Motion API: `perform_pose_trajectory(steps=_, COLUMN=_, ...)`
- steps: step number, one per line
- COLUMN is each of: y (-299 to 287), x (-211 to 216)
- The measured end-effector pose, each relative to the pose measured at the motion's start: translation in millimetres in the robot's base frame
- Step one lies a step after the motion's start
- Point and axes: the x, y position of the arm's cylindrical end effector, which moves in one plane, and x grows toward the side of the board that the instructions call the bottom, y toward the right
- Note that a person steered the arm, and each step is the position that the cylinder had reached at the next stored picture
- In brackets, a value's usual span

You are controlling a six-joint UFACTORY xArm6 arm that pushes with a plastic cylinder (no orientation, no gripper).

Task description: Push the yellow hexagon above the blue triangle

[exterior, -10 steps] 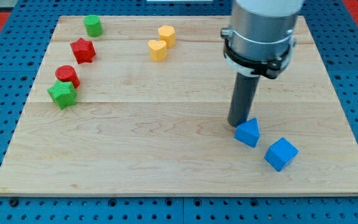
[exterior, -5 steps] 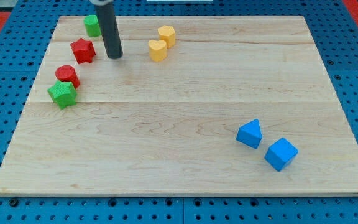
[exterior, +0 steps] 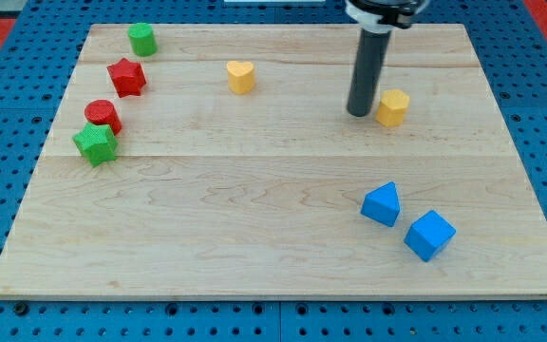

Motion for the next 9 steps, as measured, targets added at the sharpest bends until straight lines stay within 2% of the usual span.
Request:
perform_pose_trajectory(steps=1, y=-23, x=-20)
perform_pose_trajectory(steps=2, y=83, x=-54)
perform_pose_trajectory(steps=3, y=103, x=-18)
perform_pose_trajectory(steps=4, y=88, x=30)
perform_pose_trajectory(steps=5, y=95, x=8)
perform_pose_trajectory(steps=6, y=70, x=-21)
perform_pose_trajectory(steps=7, y=50, x=11)
perform_pose_trajectory(steps=9, y=51, x=81)
